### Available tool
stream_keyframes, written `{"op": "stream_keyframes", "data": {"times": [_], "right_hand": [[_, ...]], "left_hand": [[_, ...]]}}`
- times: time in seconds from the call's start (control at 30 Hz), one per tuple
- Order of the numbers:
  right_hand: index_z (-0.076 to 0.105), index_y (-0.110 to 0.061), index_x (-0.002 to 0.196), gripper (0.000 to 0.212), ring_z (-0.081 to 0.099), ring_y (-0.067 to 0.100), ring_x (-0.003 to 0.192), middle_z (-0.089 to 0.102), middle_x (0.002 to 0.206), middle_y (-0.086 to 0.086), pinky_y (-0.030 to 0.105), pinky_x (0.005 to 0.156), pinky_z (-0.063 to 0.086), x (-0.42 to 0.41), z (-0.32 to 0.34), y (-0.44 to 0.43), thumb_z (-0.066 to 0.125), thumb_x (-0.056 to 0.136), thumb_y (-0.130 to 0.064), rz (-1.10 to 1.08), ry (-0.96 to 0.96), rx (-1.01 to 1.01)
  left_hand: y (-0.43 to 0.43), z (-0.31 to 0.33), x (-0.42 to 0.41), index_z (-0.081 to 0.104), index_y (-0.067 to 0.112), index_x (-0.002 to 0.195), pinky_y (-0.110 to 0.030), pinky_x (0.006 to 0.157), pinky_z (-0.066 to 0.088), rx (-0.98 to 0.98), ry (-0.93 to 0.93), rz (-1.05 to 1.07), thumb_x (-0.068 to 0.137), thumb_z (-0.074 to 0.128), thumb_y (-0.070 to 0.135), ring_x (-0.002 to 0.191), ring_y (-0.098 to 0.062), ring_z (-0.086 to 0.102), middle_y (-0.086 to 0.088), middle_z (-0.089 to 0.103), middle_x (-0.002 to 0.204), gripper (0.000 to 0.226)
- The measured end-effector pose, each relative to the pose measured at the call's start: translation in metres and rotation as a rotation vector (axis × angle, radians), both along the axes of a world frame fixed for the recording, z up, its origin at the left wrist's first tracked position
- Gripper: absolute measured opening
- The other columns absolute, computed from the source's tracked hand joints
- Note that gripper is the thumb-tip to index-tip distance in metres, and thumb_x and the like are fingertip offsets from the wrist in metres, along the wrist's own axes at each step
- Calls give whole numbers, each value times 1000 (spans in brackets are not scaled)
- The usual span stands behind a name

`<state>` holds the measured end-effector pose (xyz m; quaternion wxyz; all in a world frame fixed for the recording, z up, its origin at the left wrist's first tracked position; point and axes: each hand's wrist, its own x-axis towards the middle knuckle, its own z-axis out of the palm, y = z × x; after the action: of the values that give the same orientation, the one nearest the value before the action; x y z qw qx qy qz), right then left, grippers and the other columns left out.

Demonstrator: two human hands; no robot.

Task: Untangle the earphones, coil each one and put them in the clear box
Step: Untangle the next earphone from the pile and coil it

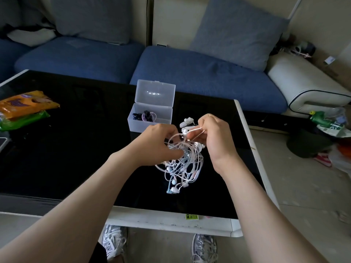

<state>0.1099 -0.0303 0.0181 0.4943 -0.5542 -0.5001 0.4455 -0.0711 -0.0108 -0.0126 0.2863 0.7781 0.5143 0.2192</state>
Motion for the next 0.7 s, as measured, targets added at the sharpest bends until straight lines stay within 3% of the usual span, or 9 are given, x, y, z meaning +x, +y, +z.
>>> {"op": "stream_keyframes", "data": {"times": [0.07,0.13,0.27,0.3,0.37,0.4,0.5,0.57,0.7], "right_hand": [[59,-18,70,31,60,15,63,62,58,-4,31,66,47,1,-4,5,48,98,-10,-69,-50,24],[63,-21,75,26,49,3,56,54,54,-16,24,61,41,5,-11,8,56,99,-16,-93,-227,82],[82,-27,93,8,58,-5,61,53,61,-26,8,61,38,15,-17,7,76,95,-30,17,-637,242],[84,-28,95,9,60,-6,72,54,70,-28,11,70,41,16,-19,7,78,94,-36,38,-703,259],[82,-36,93,12,59,4,88,54,83,-22,35,84,45,18,-23,9,78,92,-47,55,-818,233],[80,-39,92,12,58,10,92,55,88,-18,40,87,43,18,-23,9,76,93,-50,55,-858,197],[75,-32,93,13,64,9,93,65,96,-15,44,92,48,16,-25,8,70,100,-41,56,-769,183],[74,-23,102,16,69,6,90,73,96,-11,38,87,56,13,-26,9,63,105,-33,57,-588,138],[58,-17,113,18,79,14,90,81,94,0,40,93,60,8,-23,10,45,114,-29,5,-227,8]], "left_hand": [[-2,0,1,61,17,83,-22,65,44,20,-14,21,78,82,24,69,-7,55,4,66,78,23],[-1,0,0,56,16,86,-20,61,40,35,-9,61,81,75,19,69,-10,51,4,62,79,20],[1,1,-3,53,19,93,-18,59,38,60,-17,102,89,67,15,75,-8,55,6,60,83,15],[0,2,-4,54,20,94,-23,61,40,64,-23,100,89,68,16,76,-9,56,6,61,83,15],[-1,3,-5,55,22,96,-28,66,46,52,-35,103,89,69,19,78,-12,60,6,66,84,16],[-2,3,-5,55,24,96,-29,69,48,43,-32,106,88,70,20,79,-12,61,6,67,84,18],[-1,4,-6,56,28,98,-32,72,51,43,8,125,86,72,25,78,-13,63,6,69,84,20],[-1,4,-7,56,28,99,-34,71,51,52,30,126,83,74,27,78,-14,64,6,69,82,23],[0,3,-8,54,30,103,-40,77,52,12,105,83,80,70,20,84,-20,62,11,66,84,29]]}}
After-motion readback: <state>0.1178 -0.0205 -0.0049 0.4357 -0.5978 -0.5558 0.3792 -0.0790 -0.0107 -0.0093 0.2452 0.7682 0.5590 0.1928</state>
